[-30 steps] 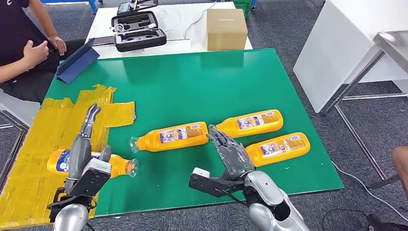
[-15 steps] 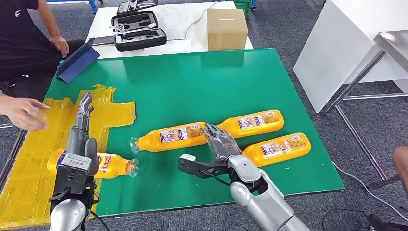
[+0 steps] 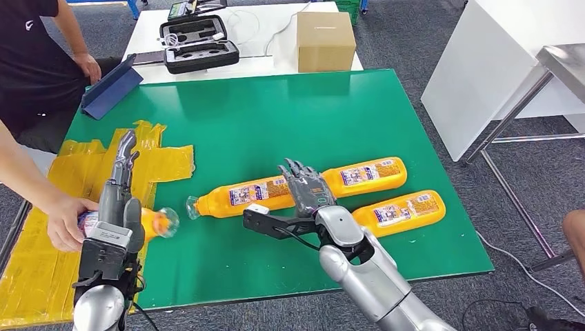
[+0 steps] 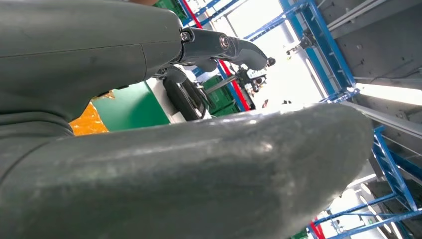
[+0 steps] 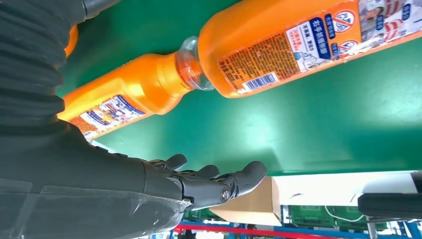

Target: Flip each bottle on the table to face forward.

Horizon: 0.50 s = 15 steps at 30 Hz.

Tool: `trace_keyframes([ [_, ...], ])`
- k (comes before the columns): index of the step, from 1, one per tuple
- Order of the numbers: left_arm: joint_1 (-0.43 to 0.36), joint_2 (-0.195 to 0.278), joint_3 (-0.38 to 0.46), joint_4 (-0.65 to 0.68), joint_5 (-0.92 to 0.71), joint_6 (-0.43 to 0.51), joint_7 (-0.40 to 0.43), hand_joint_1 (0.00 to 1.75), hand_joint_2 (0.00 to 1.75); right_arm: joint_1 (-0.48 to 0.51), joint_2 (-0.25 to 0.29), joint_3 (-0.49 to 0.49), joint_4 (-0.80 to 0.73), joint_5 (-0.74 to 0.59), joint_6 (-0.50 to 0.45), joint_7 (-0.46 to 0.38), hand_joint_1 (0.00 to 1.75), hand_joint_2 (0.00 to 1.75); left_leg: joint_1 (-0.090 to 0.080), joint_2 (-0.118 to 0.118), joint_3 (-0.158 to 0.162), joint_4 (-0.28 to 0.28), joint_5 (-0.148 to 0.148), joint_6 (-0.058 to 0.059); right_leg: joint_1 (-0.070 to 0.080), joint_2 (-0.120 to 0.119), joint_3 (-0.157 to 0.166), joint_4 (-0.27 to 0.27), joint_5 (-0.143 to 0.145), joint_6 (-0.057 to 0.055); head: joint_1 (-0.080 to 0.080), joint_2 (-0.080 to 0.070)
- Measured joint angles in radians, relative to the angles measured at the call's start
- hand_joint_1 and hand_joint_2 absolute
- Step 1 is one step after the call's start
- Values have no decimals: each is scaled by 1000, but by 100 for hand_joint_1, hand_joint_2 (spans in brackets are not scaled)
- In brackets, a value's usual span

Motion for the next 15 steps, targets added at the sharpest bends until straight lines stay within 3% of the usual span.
trace_keyframes([
  [15, -36, -10, -4, 15, 31, -36, -4, 0, 0, -82, 44, 26, 153, -7, 39, 7, 0, 175, 0, 0, -1, 0, 0, 0, 0, 0, -1, 0, 0, 0, 0, 0],
])
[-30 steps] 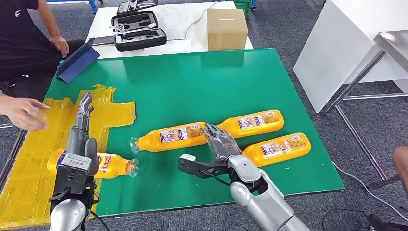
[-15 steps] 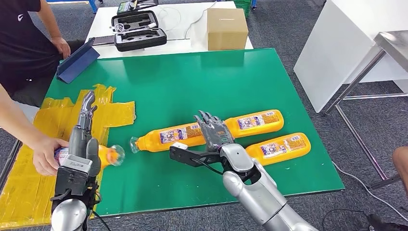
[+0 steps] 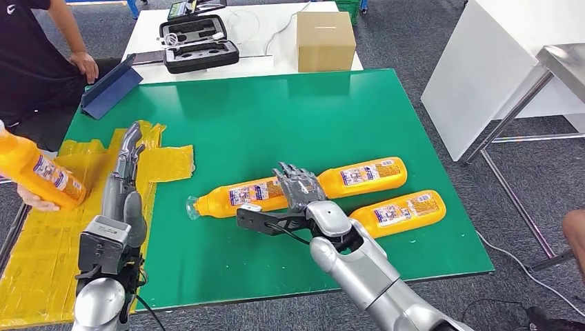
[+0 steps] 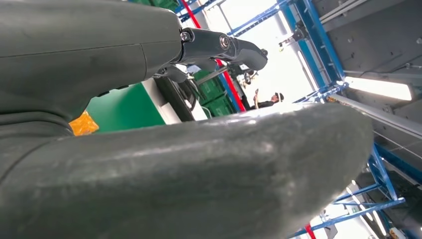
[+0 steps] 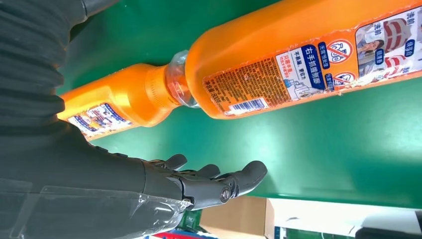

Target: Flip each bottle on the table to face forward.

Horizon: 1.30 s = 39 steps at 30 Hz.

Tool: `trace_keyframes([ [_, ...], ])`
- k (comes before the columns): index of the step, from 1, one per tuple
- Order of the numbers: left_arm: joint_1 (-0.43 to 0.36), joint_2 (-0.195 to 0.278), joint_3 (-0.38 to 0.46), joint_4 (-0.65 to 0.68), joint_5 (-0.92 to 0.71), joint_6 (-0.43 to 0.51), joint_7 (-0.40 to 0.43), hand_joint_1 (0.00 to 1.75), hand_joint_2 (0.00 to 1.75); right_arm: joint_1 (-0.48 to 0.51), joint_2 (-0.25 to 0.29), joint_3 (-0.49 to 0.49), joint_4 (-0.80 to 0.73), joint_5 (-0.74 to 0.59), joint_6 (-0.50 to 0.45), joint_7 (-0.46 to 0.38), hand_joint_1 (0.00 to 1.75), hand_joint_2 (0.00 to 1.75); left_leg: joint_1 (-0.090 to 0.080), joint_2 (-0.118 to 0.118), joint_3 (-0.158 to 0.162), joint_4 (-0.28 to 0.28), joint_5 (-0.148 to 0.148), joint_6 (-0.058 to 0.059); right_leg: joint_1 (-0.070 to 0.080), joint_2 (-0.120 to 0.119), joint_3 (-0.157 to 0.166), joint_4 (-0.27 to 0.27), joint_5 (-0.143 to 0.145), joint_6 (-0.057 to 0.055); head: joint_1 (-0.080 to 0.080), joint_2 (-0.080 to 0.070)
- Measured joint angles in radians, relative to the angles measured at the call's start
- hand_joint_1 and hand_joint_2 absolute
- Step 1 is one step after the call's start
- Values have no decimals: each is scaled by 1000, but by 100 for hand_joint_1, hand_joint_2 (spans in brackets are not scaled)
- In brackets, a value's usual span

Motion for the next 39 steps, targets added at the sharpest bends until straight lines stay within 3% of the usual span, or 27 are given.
trace_keyframes([
  [19, -18, -13, -23, 11, 62, -38, -15, 0, 0, -139, 91, 13, 285, 58, 6, 0, 0, 175, 0, 0, -1, 0, 0, 0, 0, 0, -1, 0, 0, 0, 0, 0],
  [39, -8, -29, -50, 11, 92, -92, -32, 0, 0, -203, 157, 51, 462, 106, 25, -3, 0, 175, 0, 0, -1, 0, 0, 0, 0, 0, -1, 0, 0, 0, 0, 0],
])
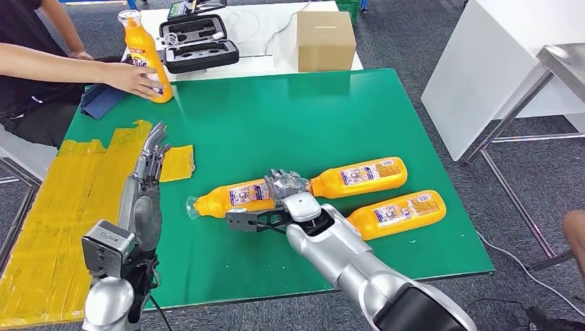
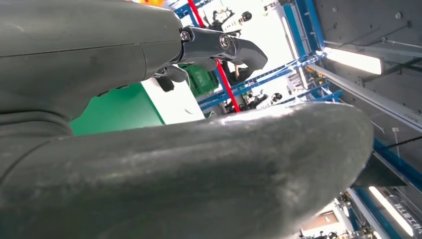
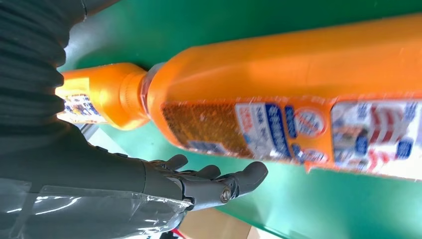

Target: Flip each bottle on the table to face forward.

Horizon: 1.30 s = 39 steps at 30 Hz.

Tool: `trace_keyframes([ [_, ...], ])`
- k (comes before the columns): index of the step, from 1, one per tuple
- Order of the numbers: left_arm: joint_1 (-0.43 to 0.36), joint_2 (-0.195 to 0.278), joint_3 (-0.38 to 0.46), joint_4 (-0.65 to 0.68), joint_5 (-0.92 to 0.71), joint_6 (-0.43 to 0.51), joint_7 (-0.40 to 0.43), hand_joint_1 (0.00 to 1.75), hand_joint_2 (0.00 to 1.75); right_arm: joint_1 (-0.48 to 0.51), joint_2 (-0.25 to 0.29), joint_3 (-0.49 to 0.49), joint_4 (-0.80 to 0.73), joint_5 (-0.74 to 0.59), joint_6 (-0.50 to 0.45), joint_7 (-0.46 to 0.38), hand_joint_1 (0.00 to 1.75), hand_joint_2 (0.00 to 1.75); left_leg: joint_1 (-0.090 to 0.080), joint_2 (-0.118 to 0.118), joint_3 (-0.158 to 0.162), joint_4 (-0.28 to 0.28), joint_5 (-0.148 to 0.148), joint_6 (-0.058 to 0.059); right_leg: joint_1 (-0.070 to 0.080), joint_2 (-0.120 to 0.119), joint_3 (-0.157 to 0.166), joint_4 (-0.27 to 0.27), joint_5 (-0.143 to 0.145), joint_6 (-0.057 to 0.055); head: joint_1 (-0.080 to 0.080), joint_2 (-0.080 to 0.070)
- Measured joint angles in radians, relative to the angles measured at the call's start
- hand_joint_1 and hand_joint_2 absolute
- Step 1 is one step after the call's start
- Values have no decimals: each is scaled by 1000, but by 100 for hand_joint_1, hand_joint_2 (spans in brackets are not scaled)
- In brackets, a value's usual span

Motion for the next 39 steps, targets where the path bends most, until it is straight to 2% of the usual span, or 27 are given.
trace_keyframes([
  [13, 10, -8, -4, -9, 29, -23, -3, 0, 0, -13, 23, 23, 92, 40, 3, -3, 1, 175, 0, 0, 0, 0, 0, 0, 0, 0, 0, 0, 0, 0, 0, 0],
  [17, 15, -10, -5, -12, 40, -26, -7, 0, 0, -11, 24, 32, 129, 49, -5, -15, 147, 175, 0, 0, 0, 0, 0, 0, 0, 0, 0, 0, 0, 0, 0, 0],
  [18, 15, -10, -6, -13, 41, -26, -8, 0, 0, -10, 24, 34, 139, 50, -5, -18, 152, 175, 0, 0, 0, 0, 0, 0, 0, 0, 0, 0, 0, 0, 0, 0],
  [27, 14, -12, -12, -31, 57, -26, 0, 0, 0, -9, 31, 45, 179, 59, -8, -35, 156, 175, 0, 3, 4, 0, 0, 0, 0, 0, 2, 0, 0, 0, 0, 0],
  [32, 13, -12, -18, -38, 62, -26, 5, 0, 0, -10, 32, 47, 185, 61, -8, -35, 175, 175, 0, 3, 6, 0, 0, 0, 0, 0, 4, 0, 0, 0, 0, 0],
  [39, 12, -12, -22, -45, 64, -26, 8, 0, 0, -10, 32, 47, 189, 62, -7, -36, 175, 175, 0, 3, 6, 0, 0, 0, 0, 0, 5, 0, 0, 0, 0, 0],
])
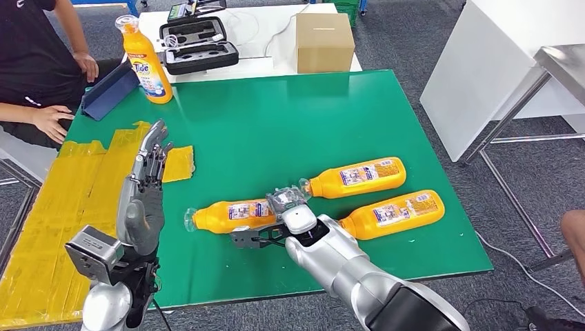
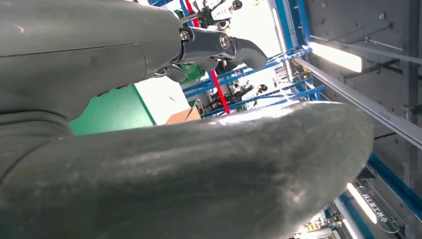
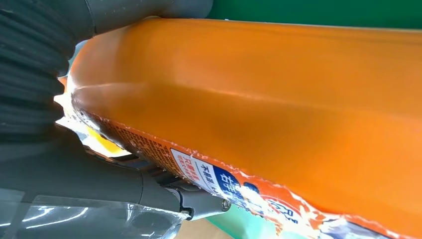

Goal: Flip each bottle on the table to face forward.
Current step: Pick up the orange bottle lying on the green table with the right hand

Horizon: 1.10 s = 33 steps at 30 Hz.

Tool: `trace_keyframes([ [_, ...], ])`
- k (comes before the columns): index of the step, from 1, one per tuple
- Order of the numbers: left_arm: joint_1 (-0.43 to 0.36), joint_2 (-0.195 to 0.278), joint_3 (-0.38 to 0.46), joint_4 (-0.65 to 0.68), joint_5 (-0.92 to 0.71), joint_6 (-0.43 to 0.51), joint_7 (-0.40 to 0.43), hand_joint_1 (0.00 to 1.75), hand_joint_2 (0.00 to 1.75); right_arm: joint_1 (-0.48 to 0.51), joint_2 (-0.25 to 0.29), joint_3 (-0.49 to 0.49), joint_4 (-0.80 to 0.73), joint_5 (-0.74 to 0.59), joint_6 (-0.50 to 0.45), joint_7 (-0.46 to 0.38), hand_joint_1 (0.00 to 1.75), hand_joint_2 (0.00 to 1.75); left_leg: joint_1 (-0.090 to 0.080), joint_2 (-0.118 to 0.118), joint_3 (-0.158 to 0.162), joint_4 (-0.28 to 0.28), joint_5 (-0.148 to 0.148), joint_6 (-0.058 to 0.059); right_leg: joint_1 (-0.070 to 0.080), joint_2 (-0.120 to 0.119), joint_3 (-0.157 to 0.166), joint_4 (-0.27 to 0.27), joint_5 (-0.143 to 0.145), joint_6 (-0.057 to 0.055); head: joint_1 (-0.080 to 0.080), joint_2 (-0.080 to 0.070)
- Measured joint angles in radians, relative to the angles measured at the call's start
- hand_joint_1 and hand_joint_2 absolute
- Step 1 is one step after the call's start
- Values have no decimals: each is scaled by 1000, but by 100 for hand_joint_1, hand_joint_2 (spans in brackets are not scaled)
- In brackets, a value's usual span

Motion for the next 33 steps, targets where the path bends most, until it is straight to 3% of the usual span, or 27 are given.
trace_keyframes([
  [5, 0, 0, -4, 0, 3, -6, 18, 0, 0, 1, 0, -1, 1, -7, -12, 2, 175, 175, 0, 0, 0, 0, 0, 0, 0, 0, 0, 0, 0, 0, 0, 0],
  [9, 6, 1, -5, 11, 67, -63, 109, 0, 175, 21, -3, -30, -8, -49, -128, 25, 175, 175, 0, 0, 0, 0, 0, 0, 0, 0, 0, 0, 0, 0, 0, 0],
  [14, 67, -2, 34, 28, 165, -43, 111, 0, 175, 135, -38, -121, -179, -181, -327, -31, 175, 175, 0, 0, -3, 0, 0, 0, 0, 0, -2, 0, 0, 0, 0, 0],
  [18, 121, -20, 102, 17, 188, 70, 69, 0, 175, 242, -81, -197, -442, -316, -376, -80, 175, 175, 0, -1, -7, 0, 0, 0, 0, 0, -6, 0, 0, 0, 0, 0],
  [22, 149, -26, 132, -1, 174, 107, 65, 0, 175, 323, -111, -219, -640, -356, -426, -113, 175, 175, 0, 0, -9, 0, -1, 0, 0, 0, -9, 0, 0, 0, 0, 0],
  [28, 165, -31, 133, -3, 196, 88, 100, 0, 175, 374, -133, -223, -758, -387, -463, -144, 175, 175, 0, 0, -10, 0, -1, 0, 0, 0, -9, 0, 0, 0, 0, 0],
  [33, 177, -31, 123, -2, 312, -8, 161, 0, 175, 385, -144, -221, -790, -392, -478, -160, 175, 175, 0, 0, -9, 0, 0, 0, 0, 0, -9, 0, 0, 0, 0, 0],
])
